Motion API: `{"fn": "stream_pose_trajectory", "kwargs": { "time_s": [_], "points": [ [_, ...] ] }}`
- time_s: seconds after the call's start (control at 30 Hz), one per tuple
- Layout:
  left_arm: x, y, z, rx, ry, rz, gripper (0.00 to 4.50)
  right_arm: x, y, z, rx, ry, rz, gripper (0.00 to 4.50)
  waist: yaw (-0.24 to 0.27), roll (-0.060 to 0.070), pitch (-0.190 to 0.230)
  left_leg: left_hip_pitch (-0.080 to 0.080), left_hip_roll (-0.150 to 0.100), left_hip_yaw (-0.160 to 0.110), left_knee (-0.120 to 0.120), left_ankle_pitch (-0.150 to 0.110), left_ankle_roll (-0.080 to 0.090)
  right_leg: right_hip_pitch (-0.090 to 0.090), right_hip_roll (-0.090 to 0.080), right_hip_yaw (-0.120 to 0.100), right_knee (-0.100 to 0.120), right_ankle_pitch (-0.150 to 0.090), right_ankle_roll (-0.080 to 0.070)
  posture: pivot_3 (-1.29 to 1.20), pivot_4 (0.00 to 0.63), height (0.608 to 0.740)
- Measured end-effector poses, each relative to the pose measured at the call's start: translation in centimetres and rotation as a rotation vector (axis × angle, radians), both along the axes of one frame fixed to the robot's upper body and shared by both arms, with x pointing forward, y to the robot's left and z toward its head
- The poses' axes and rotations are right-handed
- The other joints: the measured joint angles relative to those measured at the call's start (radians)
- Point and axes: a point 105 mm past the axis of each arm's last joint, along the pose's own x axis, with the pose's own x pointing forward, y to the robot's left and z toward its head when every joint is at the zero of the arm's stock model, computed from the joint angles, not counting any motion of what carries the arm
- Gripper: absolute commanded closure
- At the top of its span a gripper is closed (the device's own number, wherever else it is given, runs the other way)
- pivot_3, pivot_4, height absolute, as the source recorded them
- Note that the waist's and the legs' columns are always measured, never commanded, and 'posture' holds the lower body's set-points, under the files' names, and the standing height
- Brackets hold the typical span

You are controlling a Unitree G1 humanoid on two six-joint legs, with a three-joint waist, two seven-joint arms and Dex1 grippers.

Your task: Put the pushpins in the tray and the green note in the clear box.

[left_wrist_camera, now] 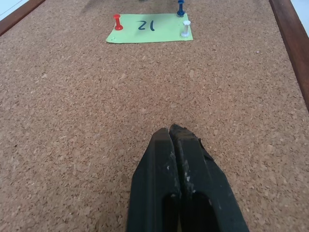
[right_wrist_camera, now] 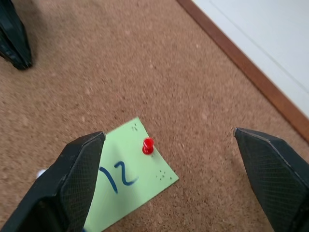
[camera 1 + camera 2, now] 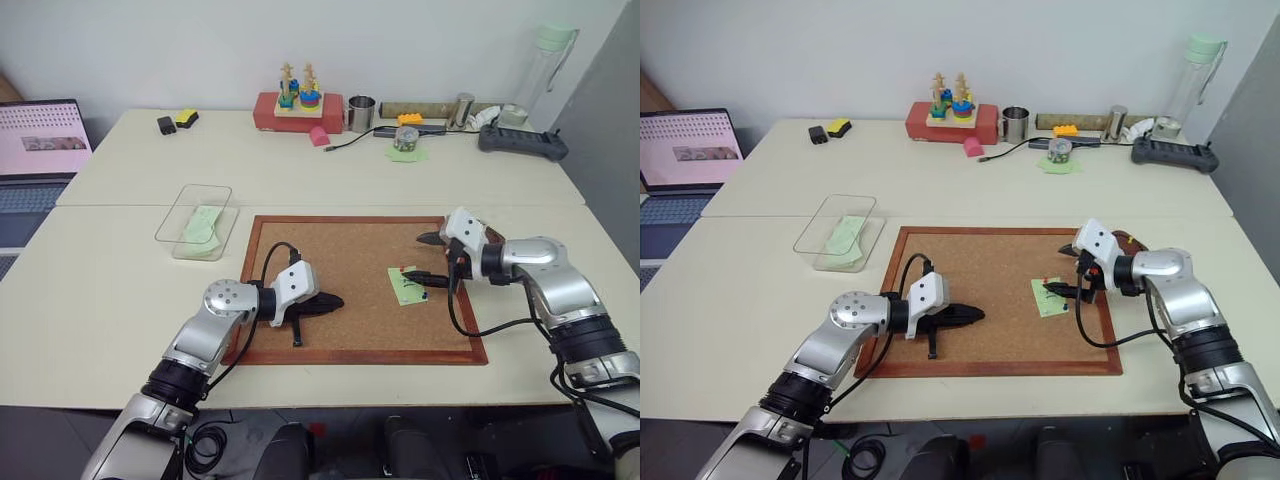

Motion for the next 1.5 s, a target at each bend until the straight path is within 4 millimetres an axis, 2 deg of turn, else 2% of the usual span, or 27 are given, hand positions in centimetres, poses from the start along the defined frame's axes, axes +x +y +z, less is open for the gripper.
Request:
{"fn": "stream_pose_trajectory", "kwargs": {
  "time_s": [0.07,0.1,0.17,0.33,0.5,0.73,1.13,1.5],
  "points": [
    [0.0,0.1,0.0,-0.002,0.001,0.007,4.46,0.3,0.1,-0.4,0.000,0.003,-0.001,0.00,-0.001,0.000,0.000,0.000,0.000,0.000,0.000,0.000,0.000,0.000,0.000,0.001,0.000,0.000,0.000,0.00,0.150,0.740],
    [0.0,0.2,-0.1,-0.003,0.001,0.011,4.50,0.3,0.2,-0.5,0.004,0.003,0.003,0.38,-0.001,0.000,0.000,0.001,0.000,0.000,0.000,0.000,0.000,0.000,0.000,0.001,0.001,0.000,0.000,0.00,0.150,0.740],
    [-0.1,0.2,-0.1,-0.006,-0.001,0.019,4.50,0.3,0.4,-0.5,0.011,0.001,0.011,0.71,-0.001,0.000,0.000,0.001,0.000,0.000,0.000,0.000,0.000,0.000,0.000,0.001,0.001,0.000,0.000,0.00,0.150,0.740],
    [-0.1,0.3,-0.1,-0.008,-0.001,0.023,4.50,0.3,1.1,-0.9,0.033,0.008,0.031,1.87,-0.002,0.000,0.000,0.001,0.000,0.000,0.000,0.000,0.000,0.000,0.000,0.001,0.001,0.000,0.000,0.00,0.150,0.740],
    [-0.1,0.3,-0.1,-0.009,0.000,0.026,4.50,0.3,1.0,-1.6,0.039,0.032,0.020,2.76,-0.002,0.000,0.000,0.001,0.000,0.000,0.000,0.000,0.000,0.000,0.000,0.001,0.001,0.000,0.000,0.00,0.150,0.740],
    [-0.1,0.3,-0.1,-0.008,0.001,0.028,4.50,0.2,1.3,-1.8,0.044,0.041,0.035,4.37,-0.003,0.001,0.000,0.001,0.000,0.000,0.000,0.000,0.000,0.000,0.001,0.001,0.002,0.000,0.000,0.00,0.150,0.740],
    [-0.2,0.4,-0.2,-0.013,-0.001,0.039,4.50,0.0,1.4,-1.6,0.061,0.065,0.045,4.44,-0.003,0.001,0.000,0.002,0.000,-0.001,0.000,0.000,0.000,0.000,0.001,0.001,0.002,0.000,0.000,0.00,0.150,0.740],
    [-0.2,0.4,-0.3,-0.022,0.014,0.054,4.50,-0.4,1.3,1.2,0.164,0.082,0.042,4.44,-0.004,0.001,-0.001,0.002,0.000,-0.002,0.000,0.000,0.000,0.000,0.001,0.001,0.002,0.000,0.000,0.00,0.150,0.740]
  ]
}}
